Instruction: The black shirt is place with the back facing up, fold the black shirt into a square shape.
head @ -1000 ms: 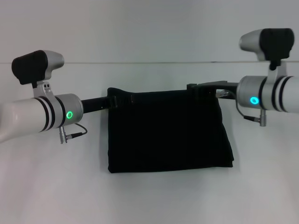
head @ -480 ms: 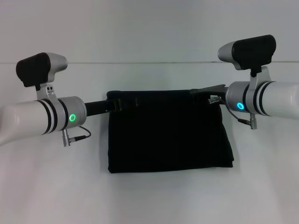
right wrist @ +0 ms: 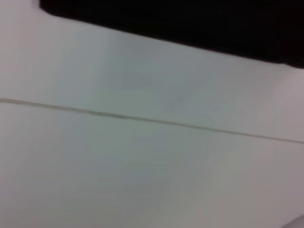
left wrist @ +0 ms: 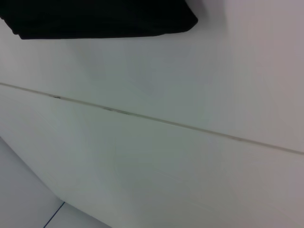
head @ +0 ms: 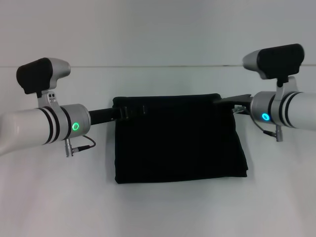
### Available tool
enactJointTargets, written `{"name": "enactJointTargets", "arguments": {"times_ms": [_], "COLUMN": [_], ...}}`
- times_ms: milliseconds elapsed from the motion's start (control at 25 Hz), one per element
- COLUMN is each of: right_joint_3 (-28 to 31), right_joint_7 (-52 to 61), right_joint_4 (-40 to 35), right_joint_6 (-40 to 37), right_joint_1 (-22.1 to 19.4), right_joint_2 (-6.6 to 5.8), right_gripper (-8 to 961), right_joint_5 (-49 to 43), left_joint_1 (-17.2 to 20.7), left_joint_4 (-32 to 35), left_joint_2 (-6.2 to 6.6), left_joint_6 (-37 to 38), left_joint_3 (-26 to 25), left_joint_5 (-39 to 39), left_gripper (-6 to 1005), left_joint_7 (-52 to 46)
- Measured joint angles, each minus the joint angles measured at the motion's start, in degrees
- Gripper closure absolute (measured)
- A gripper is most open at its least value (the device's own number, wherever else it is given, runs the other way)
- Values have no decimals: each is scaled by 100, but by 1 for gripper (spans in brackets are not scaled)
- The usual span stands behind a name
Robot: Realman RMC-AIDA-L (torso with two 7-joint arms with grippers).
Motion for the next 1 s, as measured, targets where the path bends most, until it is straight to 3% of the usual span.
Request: {"name": "enactJointTargets", "arguments": {"times_ms": [280,680,1000], "right_joint_3": [50,49,4], "right_joint_7": [30,378,513], "right_joint_4": [-672,-1154,-1104], "right_joint_6": [-617,-2896,-2580], "right_joint_1": [-347,-1005,-1164], "right_joint_2": [-23,-314,-359], "right_gripper": [955,954,955], "right_joint_5": [129,180,-122], "left_joint_1": [7,13,33], "left_joint_4": [2,-7,-14], "left_joint_2": [0,0,-2], "left_joint_6": [-3,-23,3], "left_joint_3": [0,0,-1], "left_joint_5": [12,30,-8], "left_gripper": [49,49,49], "left_joint_7": [0,0,0]}}
